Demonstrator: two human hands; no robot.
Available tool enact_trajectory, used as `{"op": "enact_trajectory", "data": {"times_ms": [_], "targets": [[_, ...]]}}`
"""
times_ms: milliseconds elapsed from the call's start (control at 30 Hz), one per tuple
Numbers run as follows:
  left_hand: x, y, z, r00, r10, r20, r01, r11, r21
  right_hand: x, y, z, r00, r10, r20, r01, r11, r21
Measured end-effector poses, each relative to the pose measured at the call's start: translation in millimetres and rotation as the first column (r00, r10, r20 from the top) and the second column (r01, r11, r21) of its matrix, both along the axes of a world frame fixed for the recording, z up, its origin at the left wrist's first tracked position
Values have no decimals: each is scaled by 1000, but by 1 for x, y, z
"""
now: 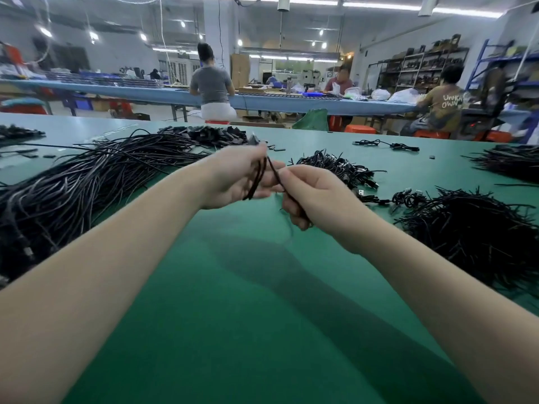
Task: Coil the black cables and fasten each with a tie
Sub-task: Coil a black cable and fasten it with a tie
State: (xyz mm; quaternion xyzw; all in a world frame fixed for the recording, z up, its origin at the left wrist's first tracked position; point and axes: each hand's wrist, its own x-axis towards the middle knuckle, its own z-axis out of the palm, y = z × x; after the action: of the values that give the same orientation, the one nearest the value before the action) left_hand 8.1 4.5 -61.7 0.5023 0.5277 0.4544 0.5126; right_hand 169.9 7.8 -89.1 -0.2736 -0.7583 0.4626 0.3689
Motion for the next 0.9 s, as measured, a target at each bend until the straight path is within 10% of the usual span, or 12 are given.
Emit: {"op": "enact_trajectory", "data": {"times_ms": [133, 233, 367, 500, 633, 767, 900], "targets": [[-11, -7, 22, 898, -93, 430, 28, 987, 155, -7, -6, -22, 985, 136, 108, -126, 988, -94], [-21, -18, 32, 847, -250, 469, 179, 965, 191, 2, 1, -31, 962, 78, 264, -47, 992, -120], [-26, -24, 26, 883, -467, 48, 469, 881, -53, 18, 16, -17, 942, -203, 268, 212, 977, -5], [-7, -13, 5, 854, -379, -355, 281, 912, -298, 17, 17, 2, 950, -280, 139, 275, 960, 54], [-4, -5, -2, 991, -135, 8, 136, 985, -103, -2, 0, 5, 994, -69, 79, 69, 998, 4], [-7, -2, 4, 917, -153, 369, 131, 988, 83, -11, -8, -17, 988, 66, 140, -57, 996, -71], [-2, -6, 3, 919, -201, 340, 164, 977, 135, -6, 1, -33, 988, -68, 138, 85, 989, -118]]}}
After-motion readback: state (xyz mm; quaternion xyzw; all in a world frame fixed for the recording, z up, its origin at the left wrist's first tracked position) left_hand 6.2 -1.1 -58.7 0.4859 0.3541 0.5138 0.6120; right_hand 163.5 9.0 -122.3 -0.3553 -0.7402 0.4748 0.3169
